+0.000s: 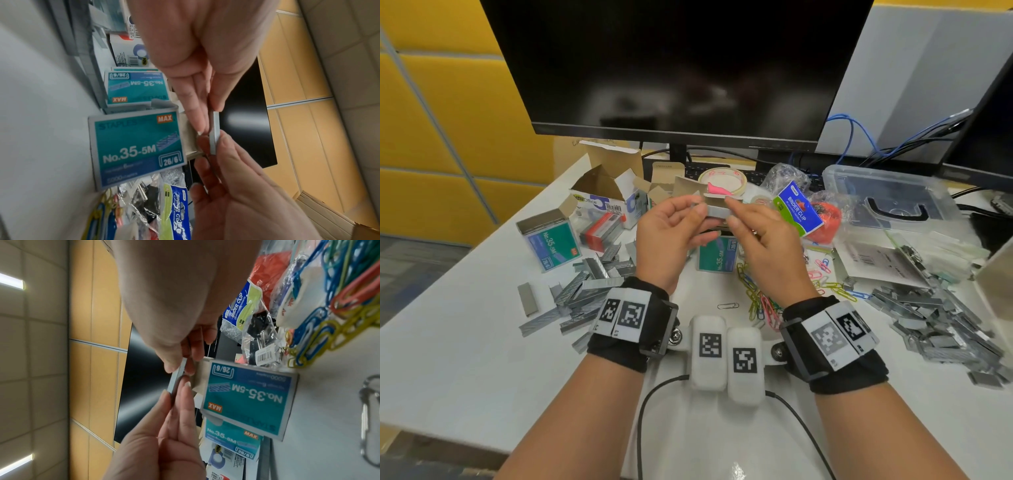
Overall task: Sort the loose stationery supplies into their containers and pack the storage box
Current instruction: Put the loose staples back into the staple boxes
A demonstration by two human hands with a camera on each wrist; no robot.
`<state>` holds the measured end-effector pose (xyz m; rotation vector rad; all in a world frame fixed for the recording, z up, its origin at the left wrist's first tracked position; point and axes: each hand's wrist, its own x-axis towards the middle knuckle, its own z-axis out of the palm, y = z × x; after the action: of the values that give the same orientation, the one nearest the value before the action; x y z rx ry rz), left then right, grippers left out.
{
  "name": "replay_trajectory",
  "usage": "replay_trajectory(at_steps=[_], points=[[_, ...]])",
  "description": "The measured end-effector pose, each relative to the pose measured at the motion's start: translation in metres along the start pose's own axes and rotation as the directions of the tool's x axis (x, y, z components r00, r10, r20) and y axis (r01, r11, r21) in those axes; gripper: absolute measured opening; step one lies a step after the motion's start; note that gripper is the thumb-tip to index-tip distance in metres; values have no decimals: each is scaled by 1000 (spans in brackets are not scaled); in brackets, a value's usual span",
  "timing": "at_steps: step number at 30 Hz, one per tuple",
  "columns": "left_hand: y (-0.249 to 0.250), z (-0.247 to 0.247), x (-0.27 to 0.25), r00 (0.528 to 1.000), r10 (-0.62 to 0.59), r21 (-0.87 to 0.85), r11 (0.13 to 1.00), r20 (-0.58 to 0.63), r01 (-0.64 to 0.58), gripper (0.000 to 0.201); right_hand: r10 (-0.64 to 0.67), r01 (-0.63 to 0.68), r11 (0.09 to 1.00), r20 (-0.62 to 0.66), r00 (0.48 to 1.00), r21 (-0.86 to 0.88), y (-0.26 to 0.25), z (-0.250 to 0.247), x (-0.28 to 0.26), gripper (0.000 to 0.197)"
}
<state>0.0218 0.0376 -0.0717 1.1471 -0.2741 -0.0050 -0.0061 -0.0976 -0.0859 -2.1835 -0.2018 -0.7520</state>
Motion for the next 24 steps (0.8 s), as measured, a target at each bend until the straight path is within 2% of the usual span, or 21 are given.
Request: replay_trajectory(at_steps=[7,14,19,24], points=[[-3,1,0,996,11,49,999,83,-15,13,62,-42,990,-153,986,132,0,0,0,21],[-4,0,-1,992,29,174,983,122,-50,19,165,-122,962,-164,973,246,1,0,1,14],[-2,-2,-2,991,119,290,948,63,-132,28,171,-116,948,-167,971,295,-4,-1,0,10],[3,-3,-3,990,126,192,975,-57,-113,18,148,-104,952,-136,980,289,0,-2,0,16]])
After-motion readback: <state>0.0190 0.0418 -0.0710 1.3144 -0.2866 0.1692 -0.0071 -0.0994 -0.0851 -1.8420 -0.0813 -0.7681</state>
